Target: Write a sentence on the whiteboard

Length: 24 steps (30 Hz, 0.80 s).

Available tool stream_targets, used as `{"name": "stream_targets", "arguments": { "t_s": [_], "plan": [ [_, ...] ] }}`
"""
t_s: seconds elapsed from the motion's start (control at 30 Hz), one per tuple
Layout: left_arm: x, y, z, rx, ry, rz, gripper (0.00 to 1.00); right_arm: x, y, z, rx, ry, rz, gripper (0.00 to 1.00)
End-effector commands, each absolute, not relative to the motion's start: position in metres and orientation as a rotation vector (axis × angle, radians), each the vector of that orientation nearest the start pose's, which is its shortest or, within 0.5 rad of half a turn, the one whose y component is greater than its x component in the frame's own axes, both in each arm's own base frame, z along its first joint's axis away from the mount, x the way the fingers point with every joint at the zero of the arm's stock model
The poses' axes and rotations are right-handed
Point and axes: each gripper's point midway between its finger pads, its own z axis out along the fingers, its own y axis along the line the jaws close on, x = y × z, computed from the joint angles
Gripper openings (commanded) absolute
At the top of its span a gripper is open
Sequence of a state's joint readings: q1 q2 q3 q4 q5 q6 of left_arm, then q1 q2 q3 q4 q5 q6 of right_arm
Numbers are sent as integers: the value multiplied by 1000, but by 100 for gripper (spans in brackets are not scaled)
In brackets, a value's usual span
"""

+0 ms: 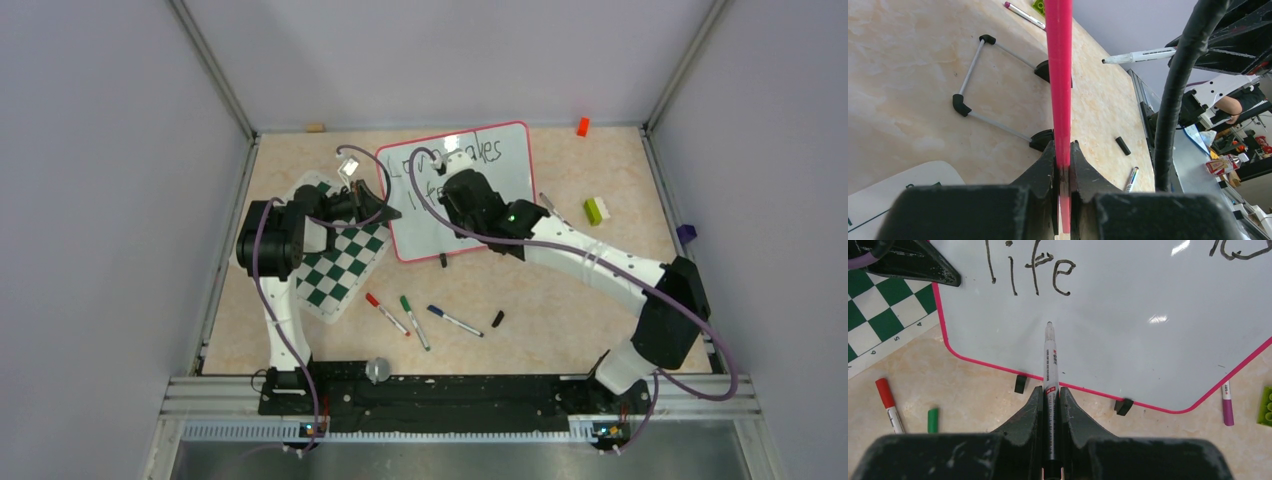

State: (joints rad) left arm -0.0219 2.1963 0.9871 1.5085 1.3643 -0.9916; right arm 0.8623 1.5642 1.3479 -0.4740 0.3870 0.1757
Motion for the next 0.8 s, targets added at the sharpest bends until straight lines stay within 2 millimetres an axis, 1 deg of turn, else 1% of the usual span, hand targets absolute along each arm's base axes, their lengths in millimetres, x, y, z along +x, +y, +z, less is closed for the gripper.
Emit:
{"name": "stream_targets", "arguments": {
  "t_s": [0.0,0.13,0.3,0.4,0.6,0.77],
  "plan": [
    [396,-188,135,725,1520,-1499,0,329,290,219,-511,2060,140,0],
    [394,-188,134,730,1519,-1498,0,340,275,225,-456,2047,71,0],
    [391,-188,136,751,1513,-1493,0,354,263,229,-399,2062,99,0],
    [389,-188,137,765,1509,-1491,0,362,263,234,-397,2056,104,0],
    [389,-188,137,768,1509,-1491,0,375,263,232,-366,2079,156,0],
    [389,-188,136,765,1511,-1492,0,380,267,231,-388,2080,164,0]
  ]
}}
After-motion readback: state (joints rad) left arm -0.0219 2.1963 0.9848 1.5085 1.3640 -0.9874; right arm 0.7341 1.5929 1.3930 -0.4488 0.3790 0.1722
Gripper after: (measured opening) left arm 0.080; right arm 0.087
